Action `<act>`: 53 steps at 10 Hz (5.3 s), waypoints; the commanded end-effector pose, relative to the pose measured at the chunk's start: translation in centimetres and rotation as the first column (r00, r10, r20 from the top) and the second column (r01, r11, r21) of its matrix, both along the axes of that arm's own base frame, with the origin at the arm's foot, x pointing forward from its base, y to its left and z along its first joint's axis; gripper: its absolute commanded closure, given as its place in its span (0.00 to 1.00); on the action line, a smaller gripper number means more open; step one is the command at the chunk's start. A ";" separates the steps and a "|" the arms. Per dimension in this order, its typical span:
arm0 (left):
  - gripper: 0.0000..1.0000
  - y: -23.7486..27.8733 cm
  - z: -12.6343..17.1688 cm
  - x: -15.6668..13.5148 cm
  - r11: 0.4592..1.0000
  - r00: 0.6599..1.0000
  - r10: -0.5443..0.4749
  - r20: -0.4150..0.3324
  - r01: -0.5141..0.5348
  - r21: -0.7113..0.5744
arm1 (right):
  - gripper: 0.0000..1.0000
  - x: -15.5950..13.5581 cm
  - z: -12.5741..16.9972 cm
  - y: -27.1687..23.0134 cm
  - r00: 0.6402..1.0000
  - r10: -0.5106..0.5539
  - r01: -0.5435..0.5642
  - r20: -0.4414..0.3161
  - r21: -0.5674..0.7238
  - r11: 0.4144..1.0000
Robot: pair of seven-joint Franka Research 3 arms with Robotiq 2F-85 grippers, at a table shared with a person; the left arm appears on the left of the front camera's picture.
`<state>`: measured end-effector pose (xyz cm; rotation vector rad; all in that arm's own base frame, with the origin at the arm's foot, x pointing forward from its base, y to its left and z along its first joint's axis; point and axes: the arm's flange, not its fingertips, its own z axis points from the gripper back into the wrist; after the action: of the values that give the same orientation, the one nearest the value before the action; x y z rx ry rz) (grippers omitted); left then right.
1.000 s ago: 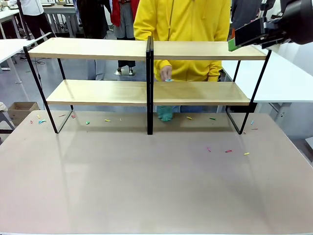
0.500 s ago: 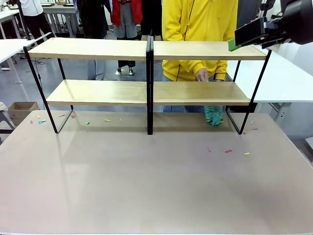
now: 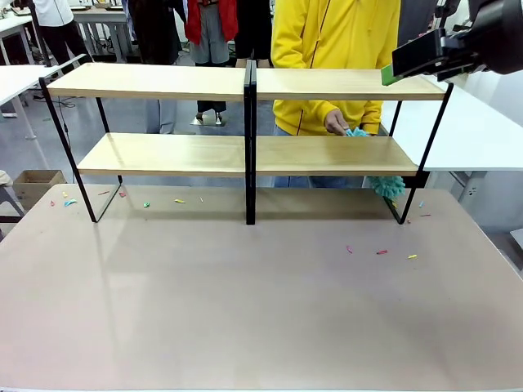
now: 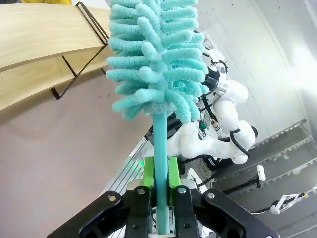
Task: Clean the shelves.
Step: Clean another randomly selected level of the Shelf with the Duster, then place the Duster on the table.
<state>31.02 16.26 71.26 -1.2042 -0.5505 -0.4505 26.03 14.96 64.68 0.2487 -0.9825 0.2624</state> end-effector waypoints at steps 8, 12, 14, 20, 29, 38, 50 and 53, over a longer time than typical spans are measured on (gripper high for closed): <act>0.87 -0.1 0.0 0.0 1.000 1.000 -0.001 0.002 0.001 -0.001 | 0.00 0.0 0.0 0.0 1.000 0.000 0.000 0.000 0.000 1.000; 0.87 -4.8 -5.9 -2.1 0.781 0.817 -0.512 -0.265 0.572 0.251 | 0.00 -0.8 -5.5 -0.6 0.888 0.302 -0.269 -0.346 0.142 0.953; 0.87 -8.1 -10.2 -2.0 0.713 0.747 -0.548 -0.376 0.652 0.256 | 0.00 -1.0 -10.2 -1.2 0.829 0.312 -0.229 -0.464 0.227 0.947; 0.87 -10.5 -25.0 3.0 0.697 0.665 -0.518 -0.537 0.692 0.185 | 0.00 -2.3 -26.7 -9.0 0.611 0.380 0.137 -0.694 0.566 0.813; 0.87 -7.2 -30.2 7.0 0.587 0.616 -0.656 -0.437 0.780 0.219 | 0.00 10.3 -22.4 -16.1 0.574 0.352 0.321 -0.739 0.599 0.733; 0.00 -6.5 -32.5 8.9 0.607 0.714 -0.601 -0.358 0.700 0.377 | 0.00 10.3 -22.4 -16.1 0.574 0.352 0.321 -0.739 0.599 0.733; 0.00 3.3 -22.7 4.6 0.983 0.997 -0.076 -0.002 0.074 -0.165 | 0.00 7.7 -12.3 -15.1 0.640 0.336 0.384 -0.691 0.667 0.639; 0.00 3.3 -22.7 4.6 0.983 0.997 -0.076 -0.002 0.074 -0.165 | 0.00 8.7 -15.5 -15.7 0.637 0.345 0.317 -0.689 0.642 0.698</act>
<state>35.93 20.27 48.63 -1.4100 -0.5266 -0.4605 33.59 -0.39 52.14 1.0466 -0.1286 -0.3083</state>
